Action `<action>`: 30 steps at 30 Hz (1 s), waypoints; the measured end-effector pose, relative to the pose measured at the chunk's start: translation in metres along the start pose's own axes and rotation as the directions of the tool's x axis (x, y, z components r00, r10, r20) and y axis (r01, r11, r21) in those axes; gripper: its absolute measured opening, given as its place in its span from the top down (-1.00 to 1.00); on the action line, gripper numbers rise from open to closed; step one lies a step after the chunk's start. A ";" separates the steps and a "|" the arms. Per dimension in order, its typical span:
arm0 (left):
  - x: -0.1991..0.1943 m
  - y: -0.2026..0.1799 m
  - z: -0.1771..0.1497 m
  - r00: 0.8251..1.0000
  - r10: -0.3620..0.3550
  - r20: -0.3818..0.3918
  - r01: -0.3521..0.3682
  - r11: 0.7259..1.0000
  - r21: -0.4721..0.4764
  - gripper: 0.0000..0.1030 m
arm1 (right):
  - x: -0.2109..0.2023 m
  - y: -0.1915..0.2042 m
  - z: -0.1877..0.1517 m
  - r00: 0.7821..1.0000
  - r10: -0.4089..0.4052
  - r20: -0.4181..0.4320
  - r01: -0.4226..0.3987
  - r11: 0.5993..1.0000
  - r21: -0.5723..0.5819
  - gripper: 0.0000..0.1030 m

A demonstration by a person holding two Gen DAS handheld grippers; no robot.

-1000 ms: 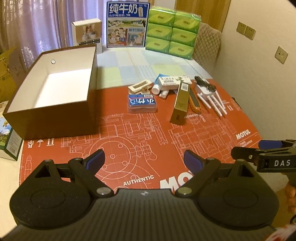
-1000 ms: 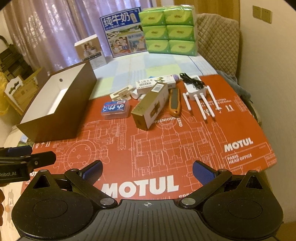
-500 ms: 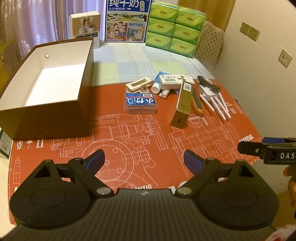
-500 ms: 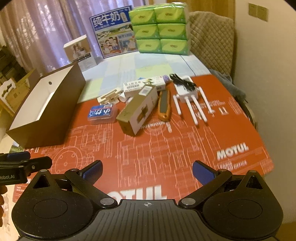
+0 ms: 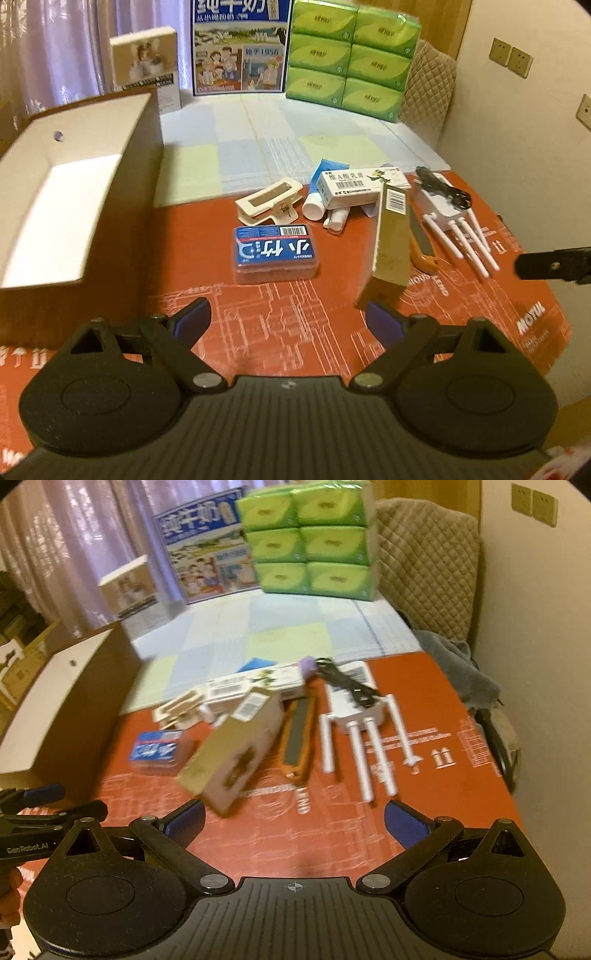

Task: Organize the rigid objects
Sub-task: 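Lower the left tool onto the blue toothpick box and close it while the right tool approaches the white repeater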

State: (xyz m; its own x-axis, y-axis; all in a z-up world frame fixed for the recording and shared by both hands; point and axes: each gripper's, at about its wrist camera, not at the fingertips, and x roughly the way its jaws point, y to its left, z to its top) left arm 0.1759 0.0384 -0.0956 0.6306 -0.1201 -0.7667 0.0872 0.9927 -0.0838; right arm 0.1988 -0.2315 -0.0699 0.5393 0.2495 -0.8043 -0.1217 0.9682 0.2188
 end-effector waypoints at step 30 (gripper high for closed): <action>0.089 0.003 0.023 0.998 -0.004 -0.057 0.011 0.992 0.127 -0.16 | 0.057 -0.084 0.046 0.992 -0.086 -0.091 0.095 0.991 0.090 -0.96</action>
State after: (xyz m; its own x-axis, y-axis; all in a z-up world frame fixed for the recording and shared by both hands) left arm 0.2498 0.0302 -0.1494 0.5857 -0.1230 -0.8012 0.1916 0.9814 -0.0106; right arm 0.2778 -0.2993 -0.1082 0.4700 0.1658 -0.8669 0.0051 0.9817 0.1905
